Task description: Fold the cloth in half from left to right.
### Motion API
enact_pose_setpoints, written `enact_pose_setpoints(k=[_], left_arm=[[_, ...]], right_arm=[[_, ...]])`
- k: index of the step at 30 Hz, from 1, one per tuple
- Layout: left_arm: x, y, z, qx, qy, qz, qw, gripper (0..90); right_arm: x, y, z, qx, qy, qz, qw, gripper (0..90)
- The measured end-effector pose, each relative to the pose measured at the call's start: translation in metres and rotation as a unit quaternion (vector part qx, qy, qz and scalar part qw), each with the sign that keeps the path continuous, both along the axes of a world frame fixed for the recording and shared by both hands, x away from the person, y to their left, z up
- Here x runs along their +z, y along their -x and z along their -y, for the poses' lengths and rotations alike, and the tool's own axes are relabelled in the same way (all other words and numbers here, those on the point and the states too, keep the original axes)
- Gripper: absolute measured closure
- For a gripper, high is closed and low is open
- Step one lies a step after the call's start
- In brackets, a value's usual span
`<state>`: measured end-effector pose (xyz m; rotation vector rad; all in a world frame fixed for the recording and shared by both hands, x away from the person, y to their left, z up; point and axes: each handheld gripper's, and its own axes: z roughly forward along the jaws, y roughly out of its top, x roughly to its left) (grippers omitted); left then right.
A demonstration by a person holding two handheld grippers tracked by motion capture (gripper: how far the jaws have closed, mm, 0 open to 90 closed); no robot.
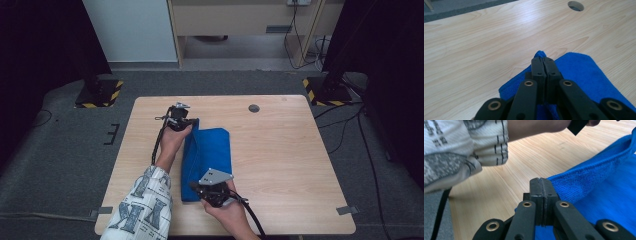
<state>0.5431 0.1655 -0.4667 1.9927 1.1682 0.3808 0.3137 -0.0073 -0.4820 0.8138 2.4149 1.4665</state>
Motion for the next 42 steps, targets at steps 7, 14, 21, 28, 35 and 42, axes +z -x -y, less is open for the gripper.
enact_pose_setpoints(k=[7, 14, 21, 28, 35, 42], left_arm=[[0.002, -0.003, 0.016, -0.01, 0.004, -0.001, 0.9999, 88.2], [-0.008, -0.007, 0.031, -0.01, 0.013, -0.013, 0.9998, 88.1], [-0.015, -0.008, 0.045, -0.016, 0.014, -0.017, 0.9996, 88.0], [-0.015, -0.006, 0.055, -0.019, 0.011, -0.012, 0.9997, 87.8], [-0.019, -0.007, 0.066, -0.019, 0.007, -0.011, 0.9997, 87.8], [-0.026, -0.009, 0.075, -0.025, 0.003, -0.016, 0.9995, 87.8]], right_arm=[[-0.003, 0.003, 0.022, -0.011, 0.014, 0.005, 0.9998, 89.7], [-0.009, 0.005, 0.045, -0.018, 0.029, 0.007, 0.9994, 89.7], [-0.012, 0.007, 0.053, -0.023, 0.035, 0.008, 0.9991, 89.6], [-0.009, 0.007, 0.059, -0.023, 0.048, 0.011, 0.9985, 89.5], [-0.011, 0.008, 0.068, -0.029, 0.054, 0.01, 0.9981, 89.5], [-0.014, 0.009, 0.07, -0.026, 0.062, 0.005, 0.9978, 89.7]])
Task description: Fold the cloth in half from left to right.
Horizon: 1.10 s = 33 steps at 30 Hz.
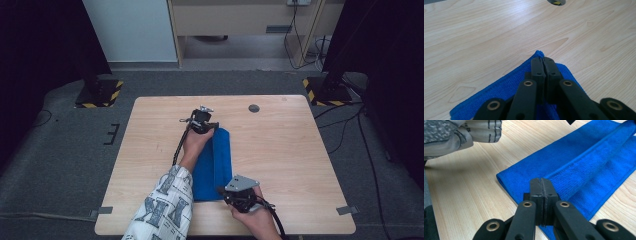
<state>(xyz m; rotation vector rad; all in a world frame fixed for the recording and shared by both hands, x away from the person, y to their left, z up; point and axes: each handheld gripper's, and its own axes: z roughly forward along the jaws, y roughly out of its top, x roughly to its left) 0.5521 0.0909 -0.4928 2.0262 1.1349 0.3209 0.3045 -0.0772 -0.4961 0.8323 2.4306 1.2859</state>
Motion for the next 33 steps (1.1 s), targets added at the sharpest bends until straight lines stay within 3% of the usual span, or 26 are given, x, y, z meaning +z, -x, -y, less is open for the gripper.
enact_pose_setpoints(k=[11, 23, 26, 30, 33], left_arm=[[-0.006, 0.0, 0.01, -0.009, -0.002, -0.008, 0.9999, 87.7], [-0.009, 0.0, 0.013, -0.021, 0.011, -0.012, 0.9996, 84.5], [-0.009, 0.0, 0.013, -0.022, 0.017, -0.01, 0.9996, 73.0], [-0.006, 0.0, 0.012, -0.023, 0.028, 0.002, 0.9993, 44.3], [-0.002, 0.002, 0.01, -0.031, 0.047, 0.004, 0.9984, 38.3]], right_arm=[[-0.004, 0.004, 0.005, -0.008, 0.0, -0.012, 0.9999, 89.7], [-0.005, 0.004, 0.011, -0.017, -0.004, -0.013, 0.9998, 89.4], [-0.008, 0.001, 0.012, -0.017, -0.005, -0.025, 0.9995, 85.8], [-0.012, -0.003, 0.016, -0.037, -0.006, -0.031, 0.9988, 68.6], [-0.012, -0.004, 0.017, -0.041, -0.007, -0.035, 0.9985, 63.1]])
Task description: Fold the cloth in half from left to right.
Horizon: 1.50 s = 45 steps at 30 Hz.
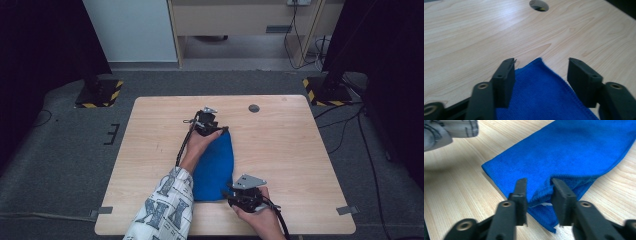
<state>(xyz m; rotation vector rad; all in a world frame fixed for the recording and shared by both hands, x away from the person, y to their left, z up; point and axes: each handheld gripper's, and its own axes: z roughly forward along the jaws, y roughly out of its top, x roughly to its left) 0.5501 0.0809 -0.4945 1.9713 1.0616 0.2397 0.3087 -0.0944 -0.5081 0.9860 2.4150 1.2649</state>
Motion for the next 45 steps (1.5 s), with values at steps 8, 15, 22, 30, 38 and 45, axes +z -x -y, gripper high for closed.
enact_pose_setpoints(k=[8, 15, 22, 30, 38, 45], left_arm=[[0.02, 0.015, -0.008, -0.016, 0.02, 0.028, 0.9993, 24.4], [0.031, 0.041, -0.036, 0.003, 0.018, 0.051, 0.9985, 16.1], [0.021, 0.06, -0.072, 0.029, 0.017, 0.05, 0.9982, 9.2], [0.01, 0.071, -0.094, 0.042, 0.021, 0.042, 0.998, 7.7], [0.005, 0.077, -0.096, 0.029, 0.003, 0.052, 0.9982, 10.1], [0.008, 0.082, -0.096, 0.032, -0.022, 0.068, 0.9969, 9.8]], right_arm=[[-0.002, 0.0, 0.0, -0.002, 0.021, -0.015, 0.9997, 28.4], [-0.004, -0.005, 0.004, -0.026, 0.036, -0.022, 0.9988, 9.2], [-0.001, -0.02, 0.012, -0.038, 0.014, -0.006, 0.9992, 6.6], [0.004, -0.031, 0.019, -0.038, 0.005, 0.015, 0.9992, 6.1], [0.004, -0.045, 0.024, -0.04, 0.012, 0.018, 0.999, 7.6], [0.008, -0.06, 0.027, -0.056, -0.002, 0.012, 0.9983, 9.5]])
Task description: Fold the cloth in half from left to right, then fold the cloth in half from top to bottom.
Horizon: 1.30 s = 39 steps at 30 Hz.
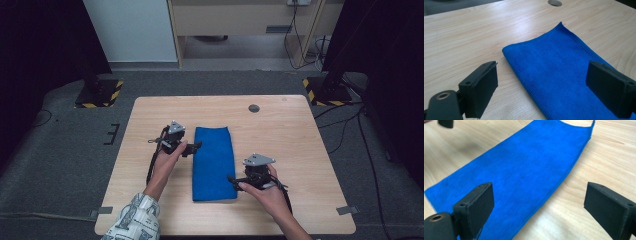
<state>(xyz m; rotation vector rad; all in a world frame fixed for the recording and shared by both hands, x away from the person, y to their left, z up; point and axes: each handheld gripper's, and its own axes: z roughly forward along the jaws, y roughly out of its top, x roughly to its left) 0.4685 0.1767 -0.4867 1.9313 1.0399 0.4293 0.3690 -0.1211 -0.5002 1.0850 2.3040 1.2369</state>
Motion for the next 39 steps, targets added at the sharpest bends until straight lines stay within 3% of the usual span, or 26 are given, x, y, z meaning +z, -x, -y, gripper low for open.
enact_pose_setpoints(k=[2, 6, 9, 15, 21, 24, 30, 35, 39], left_arm=[[0.001, 0.001, 0.001, 0.002, -0.013, 0.003, 0.9999, 9.6], [0.002, 0.003, 0.002, 0.014, -0.039, 0.006, 0.9991, 9.7], [0.004, 0.005, 0.003, 0.024, -0.051, 0.013, 0.9983, 10.2], [0.01, 0.007, -0.005, 0.051, -0.05, 0.027, 0.9971, 10.6], [0.011, 0.006, -0.016, 0.058, -0.021, 0.022, 0.9979, 11.4], [0.012, 0.001, -0.017, 0.053, -0.008, 0.018, 0.9984, 12.1], [0.013, -0.013, -0.009, 0.031, -0.005, 0.007, 0.9995, 13.0], [0.008, -0.02, -0.001, 0.012, 0.0, -0.009, 0.9999, 14.1], [0.003, -0.022, 0.005, 0.002, -0.01, -0.016, 0.9998, 15.9]], right_arm=[[0.003, -0.007, 0.002, -0.007, -0.01, -0.003, 0.9999, 10.2], [0.01, -0.027, 0.005, -0.02, -0.007, 0.008, 0.9997, 9.6], [0.01, -0.041, 0.002, -0.022, 0.009, 0.014, 0.9996, 9.0], [0.011, -0.058, -0.006, -0.014, 0.017, 0.011, 0.9997, 10.1], [0.013, -0.073, -0.013, -0.008, 0.013, 0.012, 0.9998, 15.1], [0.017, -0.086, -0.019, 0.001, 0.02, 0.016, 0.9997, 18.6], [0.024, -0.11, -0.028, 0.001, 0.027, 0.023, 0.9994, 28.5], [0.017, -0.128, -0.028, -0.009, 0.029, 0.016, 0.9994, 34.6], [0.009, -0.142, -0.023, -0.031, 0.028, -0.002, 0.9991, 40.2]])
